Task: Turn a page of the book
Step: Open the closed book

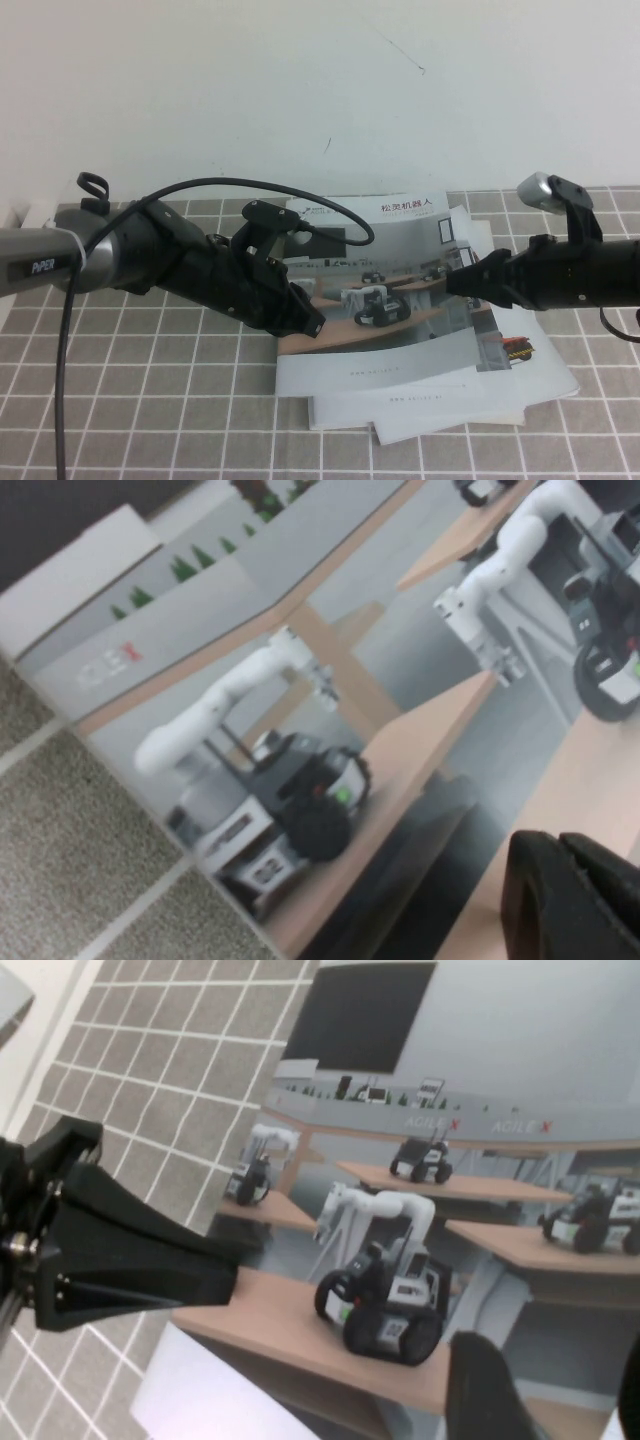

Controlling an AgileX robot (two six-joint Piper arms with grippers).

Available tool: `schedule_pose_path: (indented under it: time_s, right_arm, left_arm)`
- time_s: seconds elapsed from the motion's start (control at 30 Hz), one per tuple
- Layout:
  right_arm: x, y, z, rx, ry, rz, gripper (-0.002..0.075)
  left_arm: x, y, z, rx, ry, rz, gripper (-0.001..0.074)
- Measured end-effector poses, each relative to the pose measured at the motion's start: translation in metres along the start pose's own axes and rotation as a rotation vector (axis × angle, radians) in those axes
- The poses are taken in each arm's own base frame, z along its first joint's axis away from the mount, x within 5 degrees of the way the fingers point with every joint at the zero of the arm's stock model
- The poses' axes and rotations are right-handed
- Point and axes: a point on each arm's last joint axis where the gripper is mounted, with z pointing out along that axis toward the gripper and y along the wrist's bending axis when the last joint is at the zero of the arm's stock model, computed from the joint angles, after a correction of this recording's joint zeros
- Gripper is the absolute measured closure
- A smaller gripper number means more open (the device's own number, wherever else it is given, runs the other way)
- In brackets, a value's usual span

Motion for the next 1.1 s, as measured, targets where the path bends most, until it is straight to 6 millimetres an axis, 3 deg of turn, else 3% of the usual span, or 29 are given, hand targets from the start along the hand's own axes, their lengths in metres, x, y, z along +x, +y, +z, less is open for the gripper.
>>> schedule_pose_path:
  time_s: [0.53,0.83,1.1]
  right_arm:
    - [-0.0035,0.0054,0.0018,-0.083,-0.057,-0.061,0.0436]
    - [-0.0036,0.0054,0.0018,-0.083,-0.058,-0.08,0.0553]
    - [-0.0036,0.0056,0.0018,-0.084,-0.059,-0.091,0.0568]
  left_arm:
    - [0.0004,0.0002,0.0,-0.002,0.005,0.007,0.0738]
    - [0.0003,0.0004,0.0,-0.004,0.003,0.007,0.0738]
    - [-0.0006,0.001,-0.0004,-0.012,0.003,0.016,0.0738]
